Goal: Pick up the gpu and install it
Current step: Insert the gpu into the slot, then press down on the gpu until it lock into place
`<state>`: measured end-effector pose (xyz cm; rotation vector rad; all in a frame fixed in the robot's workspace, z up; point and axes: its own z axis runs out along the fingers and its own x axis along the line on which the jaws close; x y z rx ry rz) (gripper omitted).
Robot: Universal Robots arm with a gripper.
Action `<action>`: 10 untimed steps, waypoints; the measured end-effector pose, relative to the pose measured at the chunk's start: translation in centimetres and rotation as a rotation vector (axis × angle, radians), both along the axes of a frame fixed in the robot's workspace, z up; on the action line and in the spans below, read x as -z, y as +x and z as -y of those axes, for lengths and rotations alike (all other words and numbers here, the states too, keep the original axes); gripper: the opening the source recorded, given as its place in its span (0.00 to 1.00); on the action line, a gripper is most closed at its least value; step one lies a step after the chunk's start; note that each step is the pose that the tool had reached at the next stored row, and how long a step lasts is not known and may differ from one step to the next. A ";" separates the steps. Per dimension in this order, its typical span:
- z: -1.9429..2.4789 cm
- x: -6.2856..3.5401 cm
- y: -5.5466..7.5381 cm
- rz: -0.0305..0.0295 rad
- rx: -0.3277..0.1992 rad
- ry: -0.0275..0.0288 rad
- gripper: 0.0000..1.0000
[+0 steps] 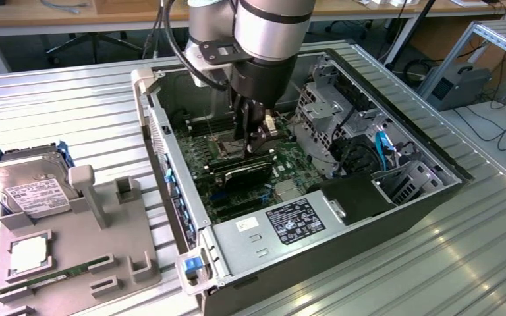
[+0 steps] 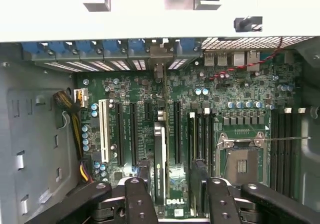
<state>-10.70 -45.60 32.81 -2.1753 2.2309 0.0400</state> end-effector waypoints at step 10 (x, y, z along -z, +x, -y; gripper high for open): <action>0.00 -0.38 0.0 -0.0003 0.000 0.0001 0.46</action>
